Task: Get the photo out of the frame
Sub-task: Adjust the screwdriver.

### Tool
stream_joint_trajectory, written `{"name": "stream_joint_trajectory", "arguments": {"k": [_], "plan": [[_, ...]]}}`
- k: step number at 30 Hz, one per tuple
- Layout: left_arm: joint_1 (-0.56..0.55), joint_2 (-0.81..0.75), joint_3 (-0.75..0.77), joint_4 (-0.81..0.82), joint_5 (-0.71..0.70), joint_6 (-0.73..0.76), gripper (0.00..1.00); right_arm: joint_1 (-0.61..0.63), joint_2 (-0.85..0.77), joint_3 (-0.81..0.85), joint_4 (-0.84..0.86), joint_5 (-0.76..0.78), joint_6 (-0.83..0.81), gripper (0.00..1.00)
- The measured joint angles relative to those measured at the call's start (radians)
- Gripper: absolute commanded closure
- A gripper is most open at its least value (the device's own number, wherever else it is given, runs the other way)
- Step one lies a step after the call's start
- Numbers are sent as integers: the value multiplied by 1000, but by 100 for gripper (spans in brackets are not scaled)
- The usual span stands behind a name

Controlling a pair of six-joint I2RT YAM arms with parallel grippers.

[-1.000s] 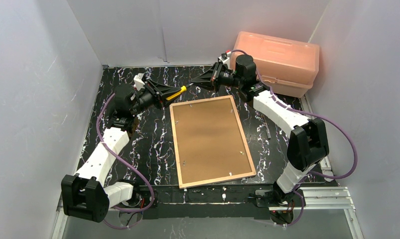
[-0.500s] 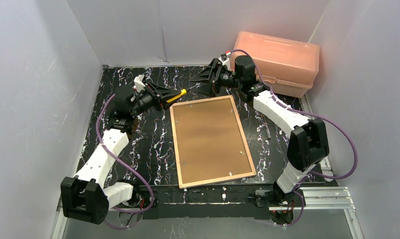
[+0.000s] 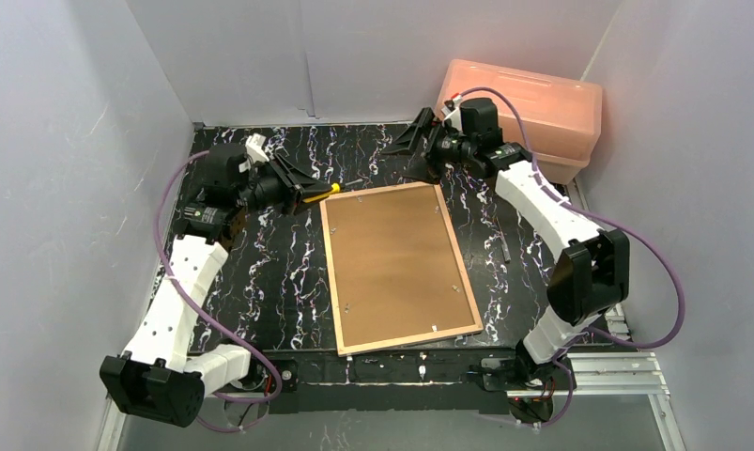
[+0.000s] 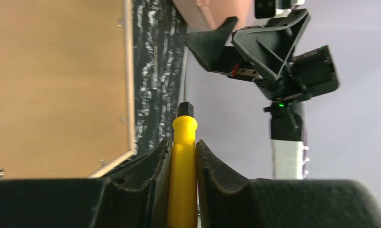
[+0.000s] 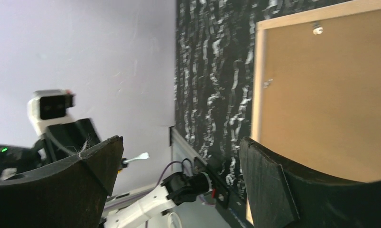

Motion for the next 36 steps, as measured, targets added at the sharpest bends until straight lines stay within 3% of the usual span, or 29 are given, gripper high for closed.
{"name": "stream_joint_trajectory", "arguments": {"k": [7, 17, 29, 34, 36], "plan": [[21, 3, 82, -278, -117, 226, 100, -55, -50, 9, -187, 119, -150, 1], [173, 12, 80, -398, -168, 338, 100, -177, -76, -35, -374, 286, -245, 1], [199, 89, 22, -419, -183, 208, 100, -174, -92, -114, -497, 607, -351, 1], [199, 83, -73, -379, -168, 179, 100, -175, -94, -148, -528, 613, -446, 2], [199, 72, -106, -352, -165, 165, 100, -175, -97, -164, -521, 584, -498, 8]]}}
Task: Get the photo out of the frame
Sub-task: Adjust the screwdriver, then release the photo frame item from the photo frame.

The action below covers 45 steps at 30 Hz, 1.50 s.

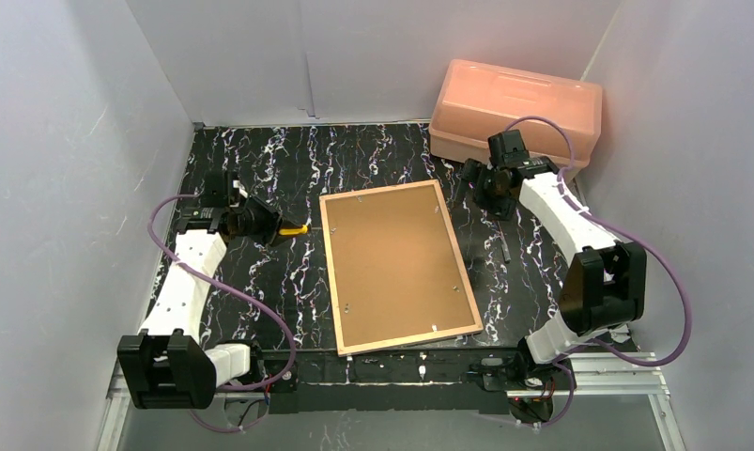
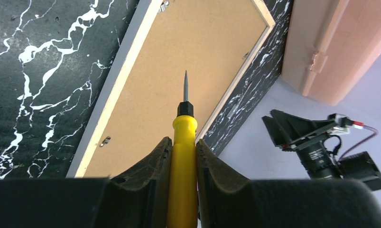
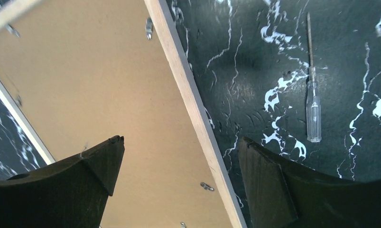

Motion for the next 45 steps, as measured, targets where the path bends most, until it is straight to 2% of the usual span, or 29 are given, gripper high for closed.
{"name": "stream_joint_trajectory", "arguments": {"k": [4, 11, 21, 29, 39, 45], "plan": [[0, -6, -13, 40, 17, -8, 100, 0, 0, -76, 33, -62, -68, 21], [0, 24, 3, 87, 45, -2, 100, 4, 0, -213, 74, -140, -142, 32], [-10, 124, 118, -16, 27, 72, 100, 42, 13, -236, 134, -147, -181, 34], [-83, 174, 171, -75, -8, 125, 100, 57, 30, -236, 154, -130, -199, 36], [-184, 305, 331, -180, -125, 222, 100, 68, 47, -244, 173, -123, -222, 42], [-230, 404, 446, -232, -202, 280, 100, 82, 65, -244, 183, -122, -230, 49]]}}
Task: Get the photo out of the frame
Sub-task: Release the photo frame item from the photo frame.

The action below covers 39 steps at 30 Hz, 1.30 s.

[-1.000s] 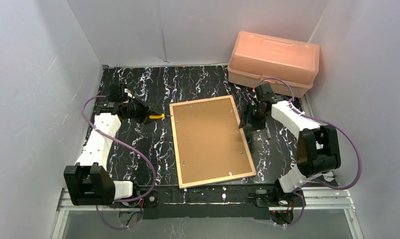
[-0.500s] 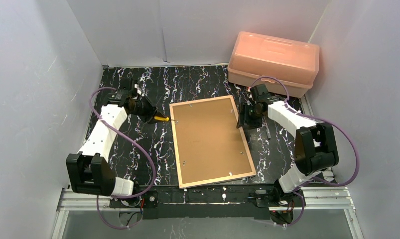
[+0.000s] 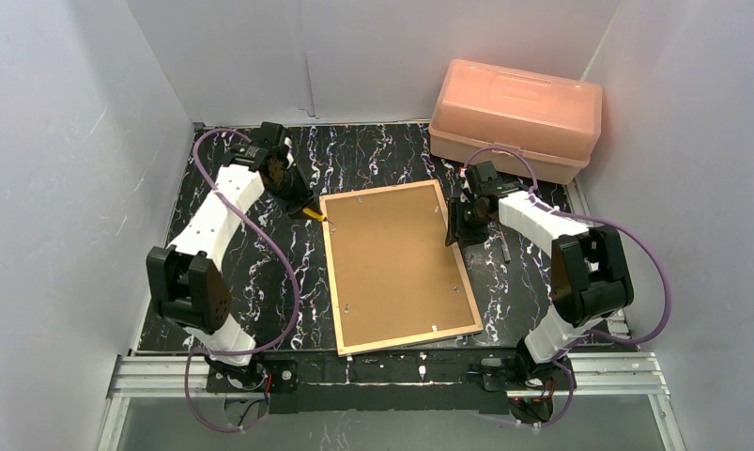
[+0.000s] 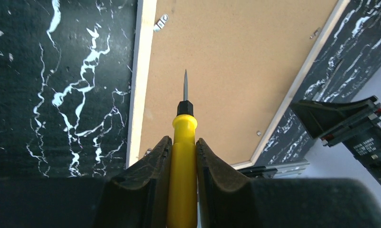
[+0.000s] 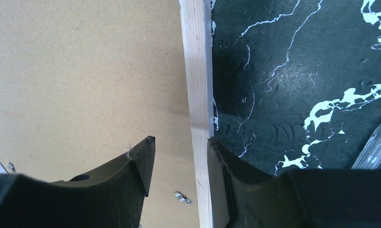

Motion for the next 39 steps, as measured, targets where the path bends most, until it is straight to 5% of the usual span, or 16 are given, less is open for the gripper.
{"name": "stream_joint_trajectory", "arguments": {"k": [19, 31, 39], "plan": [[-47, 233, 251, -98, -190, 88, 100, 6, 39, -45, 5, 60, -17, 55], [-124, 315, 324, -97, -369, 90, 100, 14, 53, -51, 12, 52, -22, 83], [-137, 388, 351, -93, -392, 114, 100, 18, 53, -51, 12, 52, -36, 84]]}}
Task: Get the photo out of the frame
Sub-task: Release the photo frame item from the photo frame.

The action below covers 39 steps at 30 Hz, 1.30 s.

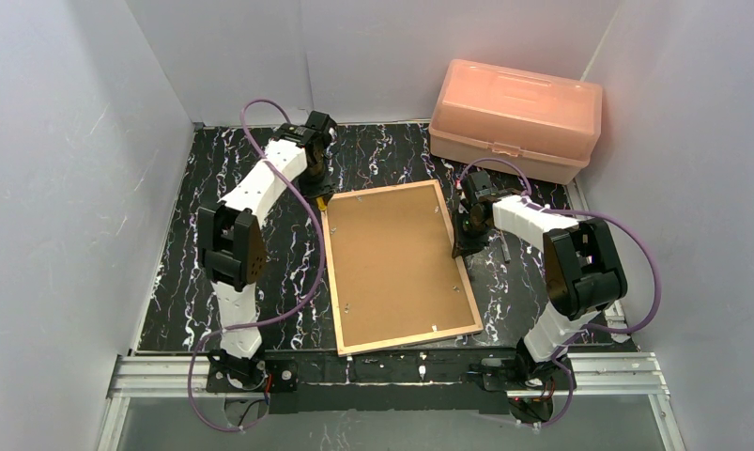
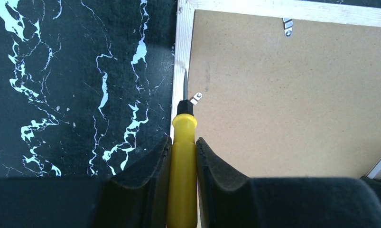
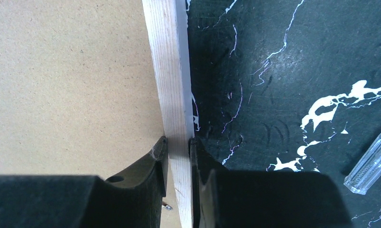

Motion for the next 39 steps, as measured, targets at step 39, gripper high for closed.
{"name": "stream_joint_trajectory", "arguments": {"k": [39], "plan": [[-11, 18, -36, -43, 91, 29, 100, 5, 1, 2, -1, 6, -3, 85]]}}
